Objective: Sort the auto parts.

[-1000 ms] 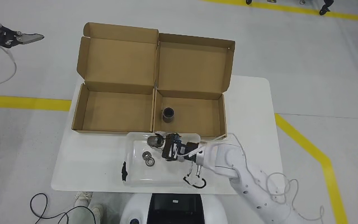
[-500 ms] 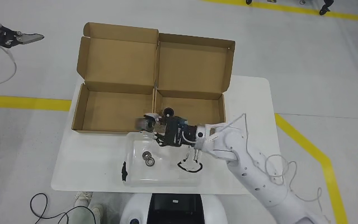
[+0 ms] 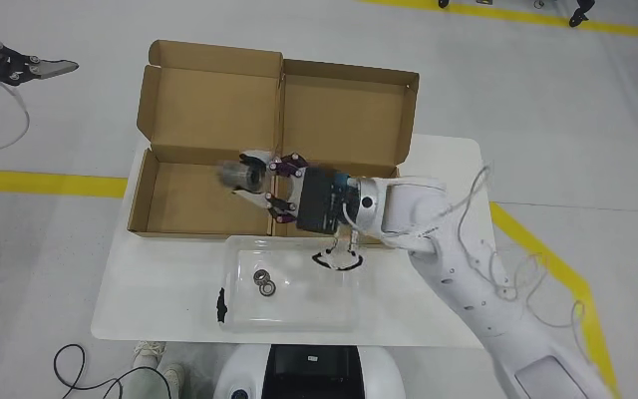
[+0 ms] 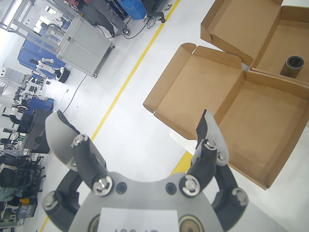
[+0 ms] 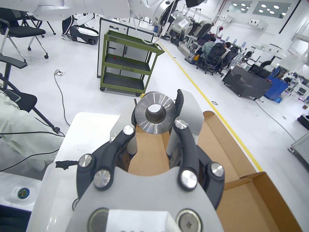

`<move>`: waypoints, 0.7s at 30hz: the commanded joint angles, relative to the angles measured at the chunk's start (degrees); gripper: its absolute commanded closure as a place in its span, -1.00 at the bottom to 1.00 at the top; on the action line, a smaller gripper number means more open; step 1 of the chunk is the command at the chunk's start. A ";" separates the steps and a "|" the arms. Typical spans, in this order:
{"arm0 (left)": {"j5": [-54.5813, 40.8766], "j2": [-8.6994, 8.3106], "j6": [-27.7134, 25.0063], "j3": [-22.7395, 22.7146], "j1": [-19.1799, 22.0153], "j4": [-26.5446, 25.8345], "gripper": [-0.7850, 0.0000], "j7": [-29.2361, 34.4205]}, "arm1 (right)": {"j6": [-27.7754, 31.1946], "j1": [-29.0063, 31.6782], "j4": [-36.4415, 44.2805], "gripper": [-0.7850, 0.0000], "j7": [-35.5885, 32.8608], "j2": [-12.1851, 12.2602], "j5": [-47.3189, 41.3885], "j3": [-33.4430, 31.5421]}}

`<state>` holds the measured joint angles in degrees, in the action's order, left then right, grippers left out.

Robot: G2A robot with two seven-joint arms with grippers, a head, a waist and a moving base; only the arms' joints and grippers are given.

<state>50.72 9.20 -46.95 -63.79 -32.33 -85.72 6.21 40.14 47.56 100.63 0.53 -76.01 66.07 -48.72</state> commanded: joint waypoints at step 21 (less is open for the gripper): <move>0.00 0.00 0.00 0.00 0.00 0.00 -1.00 0.00 | 1.93 -1.04 4.93 1.00 1.13 0.40 -1.88 -6.18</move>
<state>50.72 9.20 -46.95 -63.79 -32.33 -85.72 6.21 42.08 46.52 105.56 1.66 -75.61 64.18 -54.90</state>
